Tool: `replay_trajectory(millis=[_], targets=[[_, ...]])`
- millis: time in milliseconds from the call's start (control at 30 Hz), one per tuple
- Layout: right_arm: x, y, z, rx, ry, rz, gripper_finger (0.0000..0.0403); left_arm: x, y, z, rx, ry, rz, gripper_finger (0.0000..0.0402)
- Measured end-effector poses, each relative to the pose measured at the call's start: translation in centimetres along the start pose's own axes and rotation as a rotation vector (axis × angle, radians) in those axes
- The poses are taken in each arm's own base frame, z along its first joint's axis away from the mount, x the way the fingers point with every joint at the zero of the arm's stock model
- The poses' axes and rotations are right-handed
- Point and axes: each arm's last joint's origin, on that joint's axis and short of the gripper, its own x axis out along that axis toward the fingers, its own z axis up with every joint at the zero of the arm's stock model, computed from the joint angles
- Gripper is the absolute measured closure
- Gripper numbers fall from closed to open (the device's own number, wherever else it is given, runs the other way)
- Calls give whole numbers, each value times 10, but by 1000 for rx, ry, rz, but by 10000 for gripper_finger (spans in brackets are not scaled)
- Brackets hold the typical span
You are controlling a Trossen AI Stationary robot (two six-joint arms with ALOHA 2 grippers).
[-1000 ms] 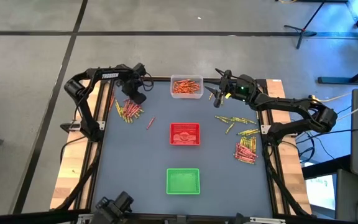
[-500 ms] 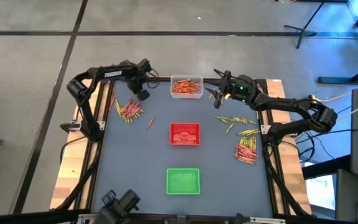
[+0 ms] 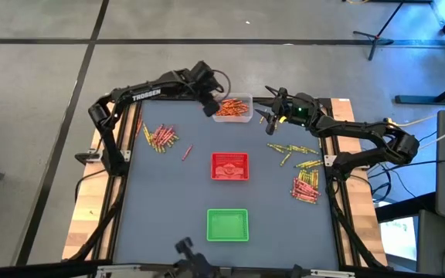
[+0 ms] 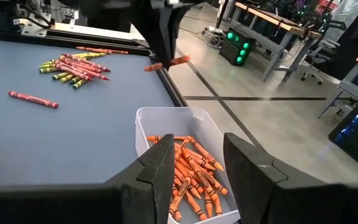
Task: Sort crayons
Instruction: Put the orange crayon into the transparent bin
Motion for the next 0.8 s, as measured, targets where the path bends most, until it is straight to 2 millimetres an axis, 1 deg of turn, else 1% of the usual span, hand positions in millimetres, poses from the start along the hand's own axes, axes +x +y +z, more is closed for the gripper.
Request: replay_trajectory(millis=[167,233,300,433,600,667,800], targets=[[0,0,0,0,0,0,265,1,-23,18,-10,-167,-35,399],[0,0,0,0,0,0,265,7,-28,23,-21,-218,-44,399],[0,0,0,0,0,-1,265,17,-33,25,-21,-244,-51,399],[0,0,0,0,0,0,265,40,-33,22,-43,-230,-55,399],[0,0,0,0,0,-1,265,60,-25,13,-107,-168,-44,399],[0,0,0,0,0,-1,265,64,-27,13,-108,-166,-62,399],[0,0,0,0,0,-1,265,64,-32,13,-166,-165,-103,399]])
